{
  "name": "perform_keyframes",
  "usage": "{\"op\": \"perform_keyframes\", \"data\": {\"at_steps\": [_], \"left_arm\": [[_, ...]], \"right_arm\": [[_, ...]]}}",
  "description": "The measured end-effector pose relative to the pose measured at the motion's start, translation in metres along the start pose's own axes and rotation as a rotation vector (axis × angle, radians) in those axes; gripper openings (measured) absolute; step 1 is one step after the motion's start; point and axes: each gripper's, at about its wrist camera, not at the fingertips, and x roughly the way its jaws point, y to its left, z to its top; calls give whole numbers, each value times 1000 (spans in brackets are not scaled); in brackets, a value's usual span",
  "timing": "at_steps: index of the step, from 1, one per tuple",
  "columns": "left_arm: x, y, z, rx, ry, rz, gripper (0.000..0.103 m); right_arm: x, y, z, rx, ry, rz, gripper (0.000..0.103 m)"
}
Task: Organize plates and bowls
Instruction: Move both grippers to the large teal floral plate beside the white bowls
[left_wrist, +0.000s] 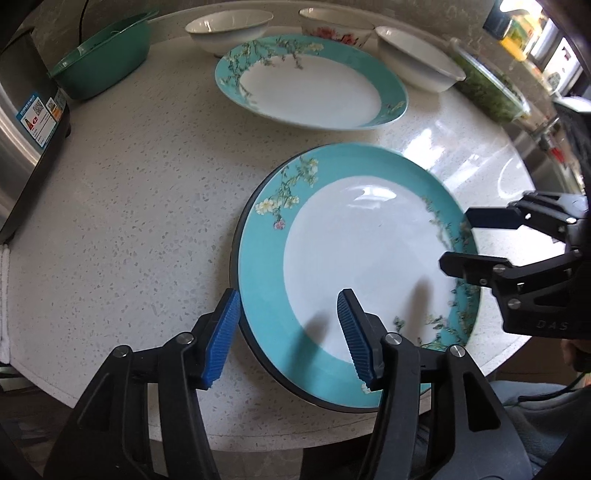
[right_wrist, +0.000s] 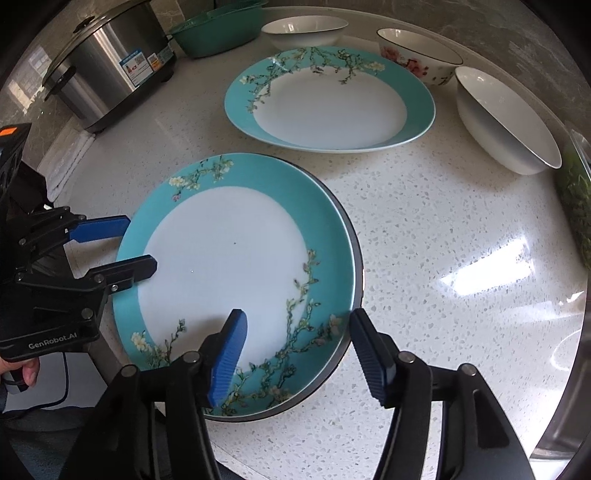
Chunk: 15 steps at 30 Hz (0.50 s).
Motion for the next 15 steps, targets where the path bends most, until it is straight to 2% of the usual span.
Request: {"op": "perform_keyframes", "data": {"at_steps": [1, 2, 3, 5, 6, 7, 8, 10, 13, 15], "left_arm": [[-5, 3, 0, -10, -21, -13, 53], [-10, 6, -1, -22, -41, -29, 59], [-17, 12, -1, -38, -64, -53, 74], [-33, 27, 0, -91, -124, -109, 94], [-40, 37, 2, -132, -158, -157, 95], [-47, 52, 2, -194, -198, -241, 95], [-51, 67, 3, -257, -231, -318, 95], [-53, 99, 5, -413, -271, -428, 100], [-49, 135, 13, -580, -282, -523, 101], [-50, 146, 19, -611, -297, -526, 101]], "right_arm": [[-1, -1, -1, 19, -5, 3, 61], [-6, -5, -2, 44, -22, 4, 62], [-12, -8, -3, 63, -45, 16, 65], [-32, -22, -5, 120, -125, 89, 81], [-43, -31, -7, 153, -172, 144, 93], [-55, -44, -9, 195, -228, 224, 99], [-68, -64, -14, 270, -306, 358, 102], [-80, -104, -25, 431, -411, 532, 103], [-81, -149, -31, 574, -451, 665, 103], [-79, -179, -35, 639, -486, 739, 103]]}}
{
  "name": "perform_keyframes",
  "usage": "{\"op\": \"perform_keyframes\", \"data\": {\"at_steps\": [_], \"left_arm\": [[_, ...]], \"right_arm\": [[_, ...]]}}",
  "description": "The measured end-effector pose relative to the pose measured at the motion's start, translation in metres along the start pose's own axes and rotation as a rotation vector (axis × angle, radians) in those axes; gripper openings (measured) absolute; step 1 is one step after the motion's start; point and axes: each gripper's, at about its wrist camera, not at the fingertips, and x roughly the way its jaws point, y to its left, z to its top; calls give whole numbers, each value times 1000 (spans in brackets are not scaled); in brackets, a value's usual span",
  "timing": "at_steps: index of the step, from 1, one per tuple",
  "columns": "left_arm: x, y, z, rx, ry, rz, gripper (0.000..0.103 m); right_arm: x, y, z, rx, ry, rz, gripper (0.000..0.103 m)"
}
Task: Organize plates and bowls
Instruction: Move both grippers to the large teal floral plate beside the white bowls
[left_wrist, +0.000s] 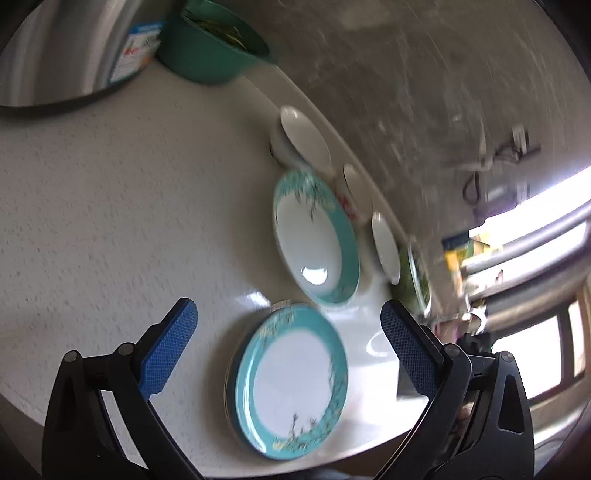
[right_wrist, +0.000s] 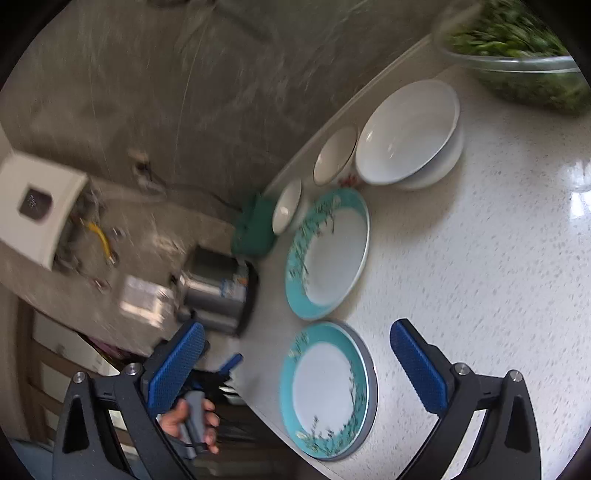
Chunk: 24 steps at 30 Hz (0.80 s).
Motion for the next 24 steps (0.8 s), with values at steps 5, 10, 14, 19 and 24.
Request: {"op": "perform_keyframes", "data": {"at_steps": [5, 10, 14, 19, 24], "left_arm": [[13, -2, 35, -6, -23, 41, 101], [51, -1, 84, 48, 55, 61, 101], [91, 7, 111, 68, 124, 70, 101], [143, 11, 130, 160, 324, 47, 99], [179, 10, 142, 250, 427, 77, 80]], "right_arm": [[1, -29, 40, 69, -2, 69, 103], [39, -51, 71, 158, 34, 95, 103], [69, -57, 77, 166, 30, 83, 103], [105, -61, 75, 164, 78, 55, 98], [138, -66, 75, 180, 149, -1, 81]]}}
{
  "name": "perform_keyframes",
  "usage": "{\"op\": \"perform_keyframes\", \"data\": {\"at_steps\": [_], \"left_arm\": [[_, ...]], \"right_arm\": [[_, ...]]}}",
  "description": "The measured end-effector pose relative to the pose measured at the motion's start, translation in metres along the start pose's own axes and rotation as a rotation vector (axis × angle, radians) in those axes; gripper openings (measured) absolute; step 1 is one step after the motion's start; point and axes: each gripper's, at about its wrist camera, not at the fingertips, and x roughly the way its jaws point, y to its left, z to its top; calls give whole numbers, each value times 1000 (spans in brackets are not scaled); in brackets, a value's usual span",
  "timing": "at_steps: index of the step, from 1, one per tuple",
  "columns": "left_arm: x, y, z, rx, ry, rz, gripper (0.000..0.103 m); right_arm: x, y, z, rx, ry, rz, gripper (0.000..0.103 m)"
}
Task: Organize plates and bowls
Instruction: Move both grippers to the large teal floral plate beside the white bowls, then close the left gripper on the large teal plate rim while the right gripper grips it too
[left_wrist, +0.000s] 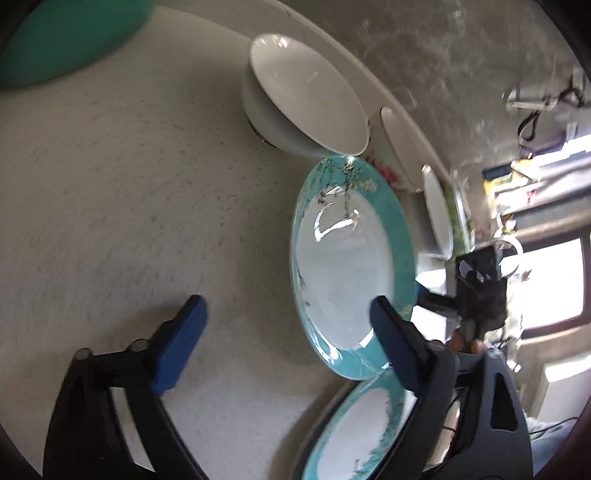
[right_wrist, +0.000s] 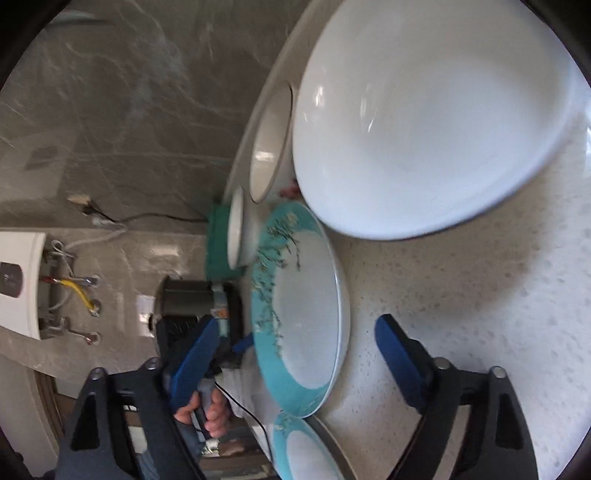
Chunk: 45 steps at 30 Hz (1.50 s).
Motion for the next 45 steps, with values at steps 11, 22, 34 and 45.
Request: {"op": "perform_keyframes", "data": {"at_steps": [11, 22, 34, 45], "left_arm": [[15, -7, 24, 100, 72, -7, 58], [15, -3, 24, 93, 95, 14, 23], [22, -15, 19, 124, 121, 65, 14], [27, -27, 11, 122, 107, 79, 14]], "right_arm": [[26, 4, 12, -9, 60, -119, 54], [29, 5, 14, -15, 80, -206, 31], [27, 5, 14, -8, 74, -287, 15], [29, 11, 10, -5, 64, -313, 15]]}}
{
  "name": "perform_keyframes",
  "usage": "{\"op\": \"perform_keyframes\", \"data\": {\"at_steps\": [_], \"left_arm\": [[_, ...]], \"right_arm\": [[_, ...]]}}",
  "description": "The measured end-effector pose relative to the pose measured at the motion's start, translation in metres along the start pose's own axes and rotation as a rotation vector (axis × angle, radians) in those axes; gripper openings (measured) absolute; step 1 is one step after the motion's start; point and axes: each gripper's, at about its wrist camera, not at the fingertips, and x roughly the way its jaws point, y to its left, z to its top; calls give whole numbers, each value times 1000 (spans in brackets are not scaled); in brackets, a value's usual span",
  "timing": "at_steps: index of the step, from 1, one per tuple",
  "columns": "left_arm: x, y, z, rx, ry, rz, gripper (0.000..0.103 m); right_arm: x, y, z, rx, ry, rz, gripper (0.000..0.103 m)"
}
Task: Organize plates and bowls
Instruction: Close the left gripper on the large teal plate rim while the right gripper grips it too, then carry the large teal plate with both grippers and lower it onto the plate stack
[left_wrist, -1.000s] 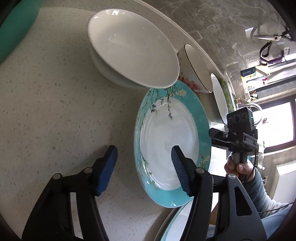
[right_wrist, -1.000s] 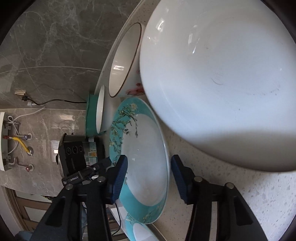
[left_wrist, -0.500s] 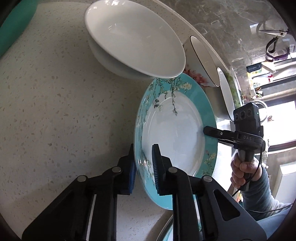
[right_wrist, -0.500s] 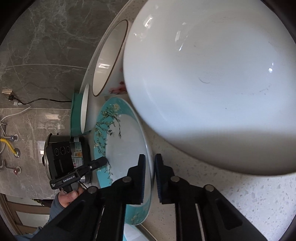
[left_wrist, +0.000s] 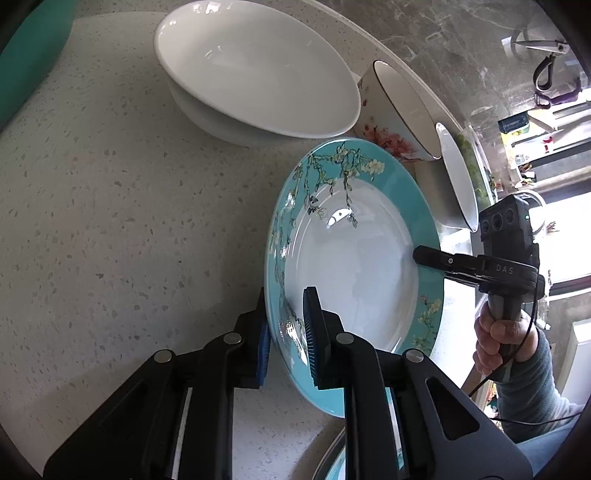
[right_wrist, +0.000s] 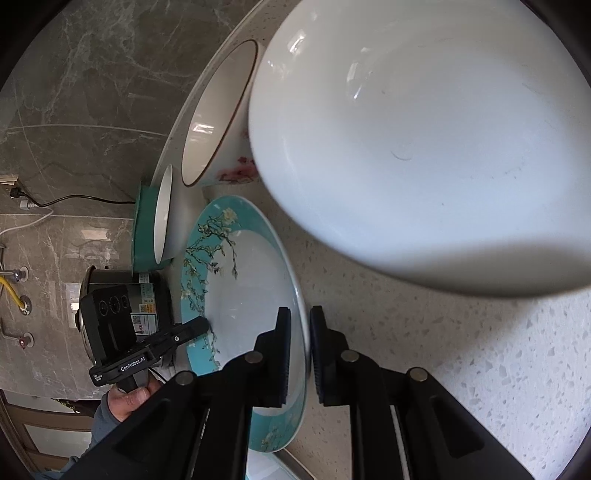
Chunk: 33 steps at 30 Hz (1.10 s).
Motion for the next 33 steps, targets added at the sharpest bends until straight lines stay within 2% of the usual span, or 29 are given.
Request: {"op": "perform_keyframes", "data": {"at_steps": [12, 18, 25, 33], "left_arm": [[-22, -25, -12, 26, -41, -40, 14], [-43, -44, -30, 54, -61, -46, 14], [-60, -61, -66, 72, -66, -57, 14], [-62, -66, -125, 79, -41, -64, 14]], "right_arm": [[-20, 20, -16, -29, -35, -1, 15], [-37, 37, -34, -61, -58, 8, 16], [-54, 52, -69, -84, -82, 11, 19], [-51, 46, -126, -42, -76, -5, 19]]}}
